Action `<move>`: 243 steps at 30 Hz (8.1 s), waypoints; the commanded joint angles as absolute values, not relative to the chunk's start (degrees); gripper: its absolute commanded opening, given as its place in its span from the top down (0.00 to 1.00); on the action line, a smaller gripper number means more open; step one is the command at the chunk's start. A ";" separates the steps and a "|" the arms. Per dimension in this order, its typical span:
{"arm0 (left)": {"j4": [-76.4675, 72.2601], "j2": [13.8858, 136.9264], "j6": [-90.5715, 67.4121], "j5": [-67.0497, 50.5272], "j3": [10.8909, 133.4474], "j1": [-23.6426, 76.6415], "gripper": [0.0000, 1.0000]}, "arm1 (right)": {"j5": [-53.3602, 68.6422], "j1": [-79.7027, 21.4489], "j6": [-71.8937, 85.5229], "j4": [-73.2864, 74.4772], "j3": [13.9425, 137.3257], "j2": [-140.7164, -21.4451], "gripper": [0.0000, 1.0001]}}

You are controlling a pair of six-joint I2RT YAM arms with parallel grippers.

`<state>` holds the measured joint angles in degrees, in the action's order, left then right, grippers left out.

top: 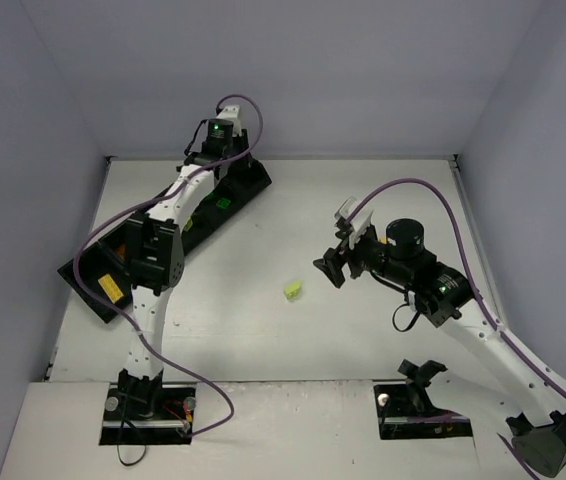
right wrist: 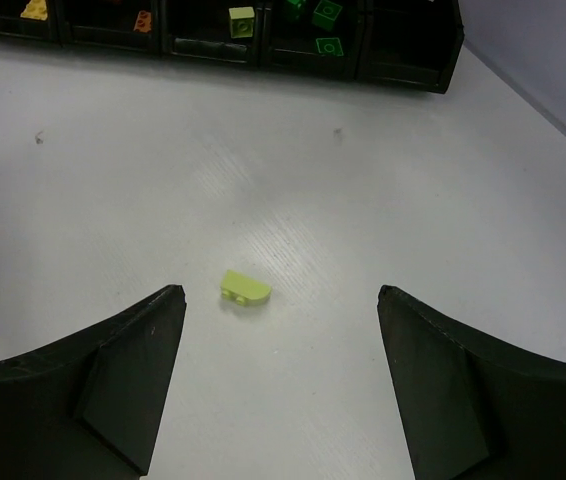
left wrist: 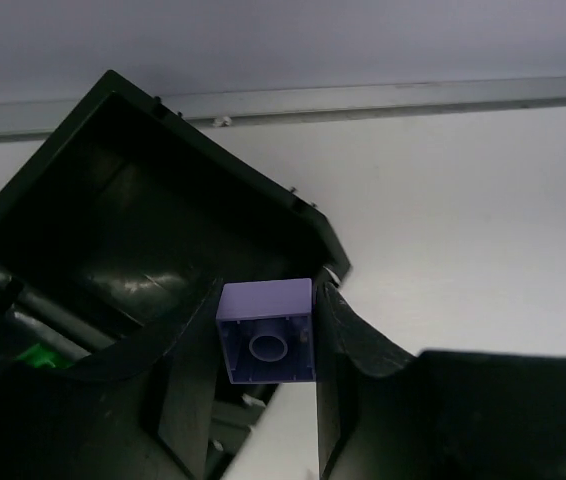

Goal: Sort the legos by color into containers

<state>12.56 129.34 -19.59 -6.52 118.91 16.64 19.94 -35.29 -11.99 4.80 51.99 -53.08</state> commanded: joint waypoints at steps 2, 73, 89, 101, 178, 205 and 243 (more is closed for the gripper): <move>8.62 134.28 -14.77 -0.88 128.13 15.56 0.80 | 20.13 -35.24 -10.02 3.51 52.64 -52.29 0.26; 21.88 98.36 -20.39 -0.53 76.46 35.61 0.94 | -2.98 -29.62 6.94 6.77 46.93 -47.20 0.26; 23.38 98.70 -17.40 3.25 83.67 8.00 0.89 | -14.14 -29.53 16.34 6.86 47.81 -53.25 0.32; 23.73 105.20 -17.05 2.64 88.85 3.69 0.60 | -14.86 -23.92 21.00 6.94 51.32 -63.35 0.34; 19.26 68.20 -31.98 -30.39 71.02 21.80 0.29 | 25.44 -27.33 -4.47 -24.26 41.22 -65.22 1.00; 13.18 81.03 -41.57 -30.59 77.78 35.77 0.33 | 40.78 -30.58 -13.89 -17.40 45.97 -61.87 1.00; 38.92 67.42 -26.90 -13.04 75.15 10.82 1.00 | 35.16 -31.29 -13.18 -15.47 42.98 -62.58 1.00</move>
